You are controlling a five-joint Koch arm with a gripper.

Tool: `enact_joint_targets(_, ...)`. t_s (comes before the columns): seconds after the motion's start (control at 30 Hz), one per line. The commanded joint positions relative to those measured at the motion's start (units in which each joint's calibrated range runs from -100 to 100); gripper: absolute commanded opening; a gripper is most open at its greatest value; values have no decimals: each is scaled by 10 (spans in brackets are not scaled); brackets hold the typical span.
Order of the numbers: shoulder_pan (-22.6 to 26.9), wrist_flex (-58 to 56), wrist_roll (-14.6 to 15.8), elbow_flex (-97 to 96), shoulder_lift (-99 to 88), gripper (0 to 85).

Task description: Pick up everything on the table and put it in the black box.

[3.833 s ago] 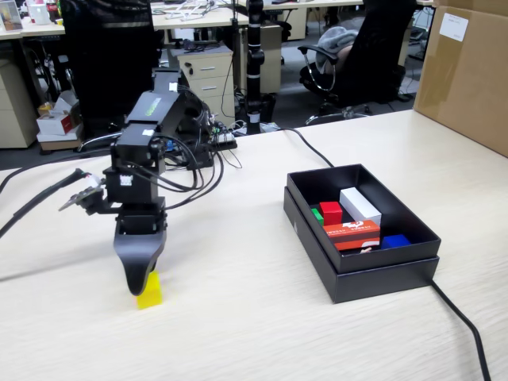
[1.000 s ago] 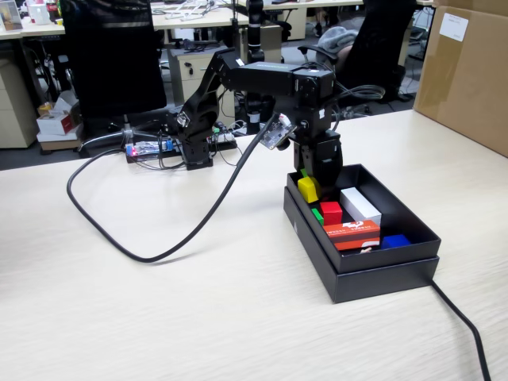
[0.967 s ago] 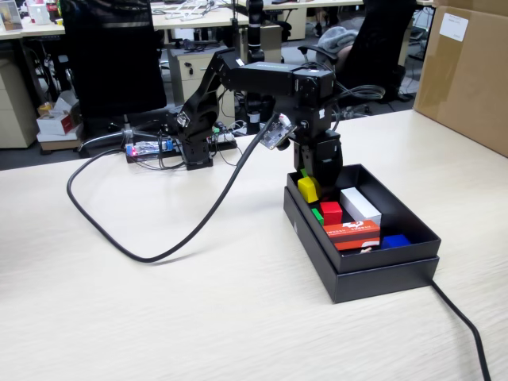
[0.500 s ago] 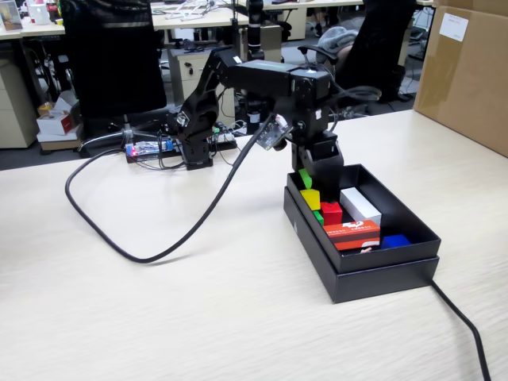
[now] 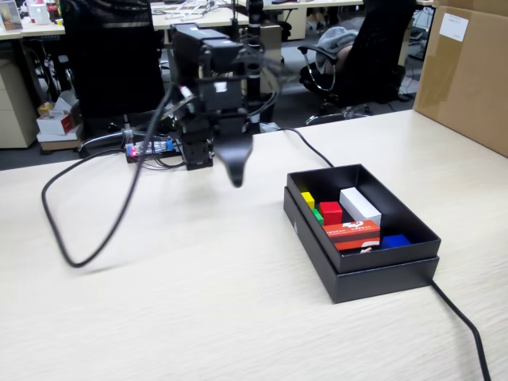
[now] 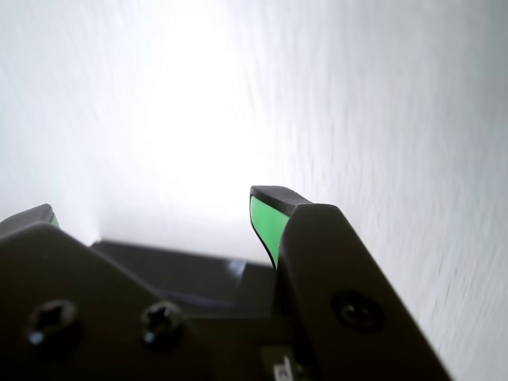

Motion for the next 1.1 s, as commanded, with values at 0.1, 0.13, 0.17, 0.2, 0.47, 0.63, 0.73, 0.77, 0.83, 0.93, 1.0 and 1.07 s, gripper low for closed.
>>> enact_joint_targets(0.1, -22, 189, -26, -185, -103, 485)
enact_joint_targets(0.13, -23, 206, -26, -215, -116, 485)
enact_joint_targets(0.17, -23, 226, -26, -245, -131, 485)
enact_joint_targets(0.2, -23, 247, -26, -272, -145, 485)
enact_joint_targets(0.47, -9, 443, -27, -496, -287, 476)
enact_joint_targets(0.63, 3, 566, -35, -638, -382, 475)
enact_joint_targets(0.73, 7, 650, -43, -712, -406, 475)
enact_joint_targets(0.77, 7, 661, -43, -730, -414, 475)
enact_joint_targets(0.83, 9, 677, -43, -759, -429, 475)
enact_joint_targets(0.93, 11, 704, -43, -795, -441, 475)
enact_joint_targets(1.0, 13, 734, -43, -822, -446, 476)
enact_joint_targets(1.07, 14, 742, -42, -839, -452, 476)
